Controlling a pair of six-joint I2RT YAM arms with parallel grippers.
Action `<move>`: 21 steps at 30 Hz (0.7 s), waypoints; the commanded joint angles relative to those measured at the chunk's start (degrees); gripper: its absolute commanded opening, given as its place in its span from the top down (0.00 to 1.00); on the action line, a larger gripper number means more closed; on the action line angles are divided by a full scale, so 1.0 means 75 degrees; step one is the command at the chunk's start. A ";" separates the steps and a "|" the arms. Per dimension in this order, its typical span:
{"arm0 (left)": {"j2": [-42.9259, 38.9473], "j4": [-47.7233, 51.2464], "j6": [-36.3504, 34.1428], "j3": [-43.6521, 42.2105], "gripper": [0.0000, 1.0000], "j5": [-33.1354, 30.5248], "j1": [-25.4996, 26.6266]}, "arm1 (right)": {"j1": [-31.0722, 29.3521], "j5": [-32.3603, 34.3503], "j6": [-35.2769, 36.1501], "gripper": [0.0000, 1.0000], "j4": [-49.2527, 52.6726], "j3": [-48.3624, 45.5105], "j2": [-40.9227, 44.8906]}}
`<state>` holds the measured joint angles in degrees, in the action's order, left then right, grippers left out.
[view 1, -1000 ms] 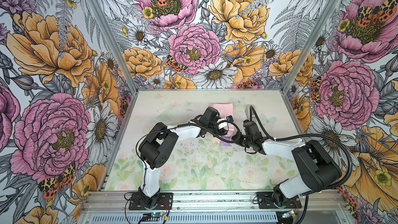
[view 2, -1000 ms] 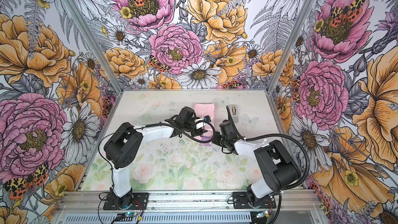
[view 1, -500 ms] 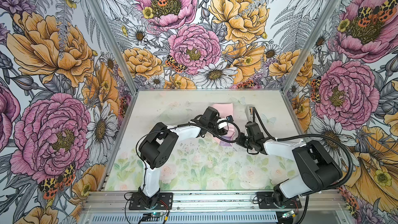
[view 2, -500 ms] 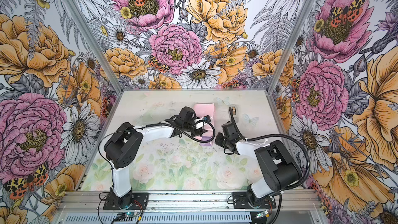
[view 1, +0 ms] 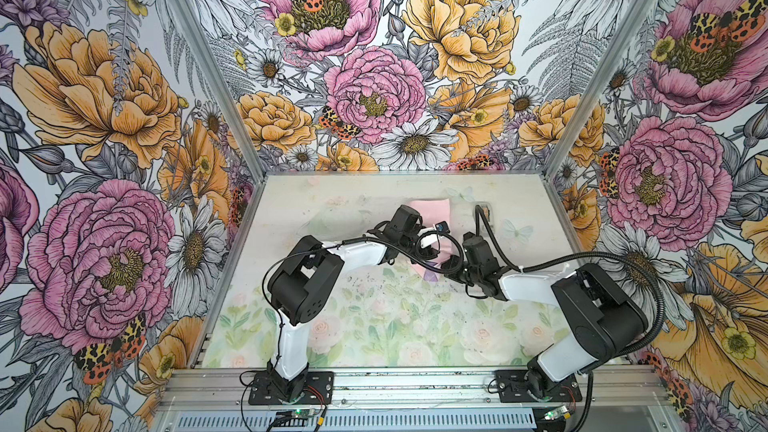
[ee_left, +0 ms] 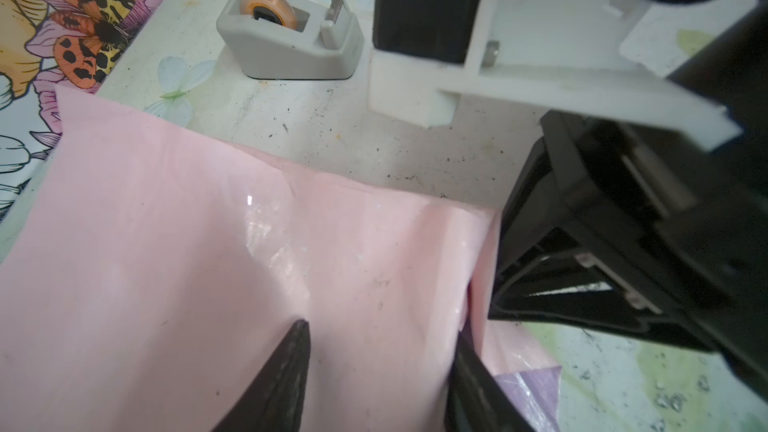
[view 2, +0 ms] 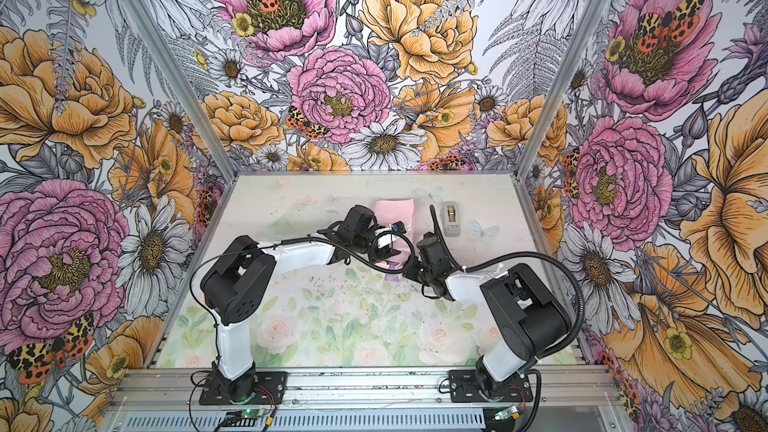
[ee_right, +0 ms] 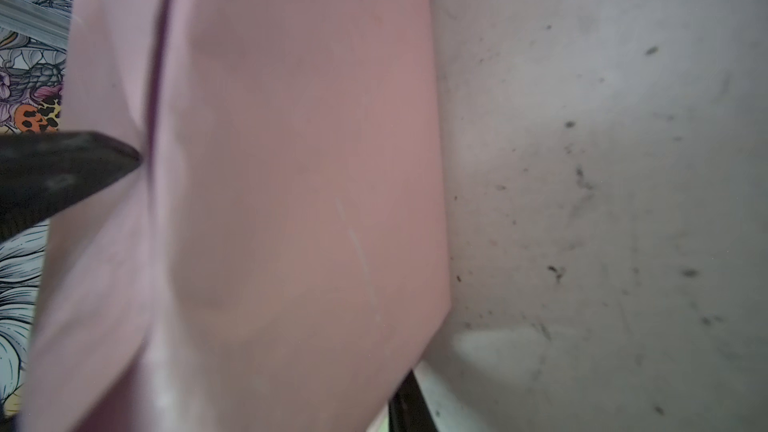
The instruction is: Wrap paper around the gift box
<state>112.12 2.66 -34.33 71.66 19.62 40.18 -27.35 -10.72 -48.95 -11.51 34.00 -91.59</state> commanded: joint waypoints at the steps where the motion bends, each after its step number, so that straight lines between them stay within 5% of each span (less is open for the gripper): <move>1: 0.0262 0.0185 0.0275 -0.0143 0.51 0.0168 -0.0096 | -0.0091 0.0150 -0.0097 0.87 -0.0504 0.0286 -0.0203; 21: 0.0273 0.0202 0.0357 -0.0110 0.51 0.0166 -0.0093 | -0.0215 0.0791 -0.0150 0.89 -0.1114 0.0302 -0.0781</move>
<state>112.25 2.17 -32.88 71.66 20.27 39.88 -28.60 -7.01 -49.78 -17.58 35.16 -96.40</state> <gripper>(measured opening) 0.489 0.115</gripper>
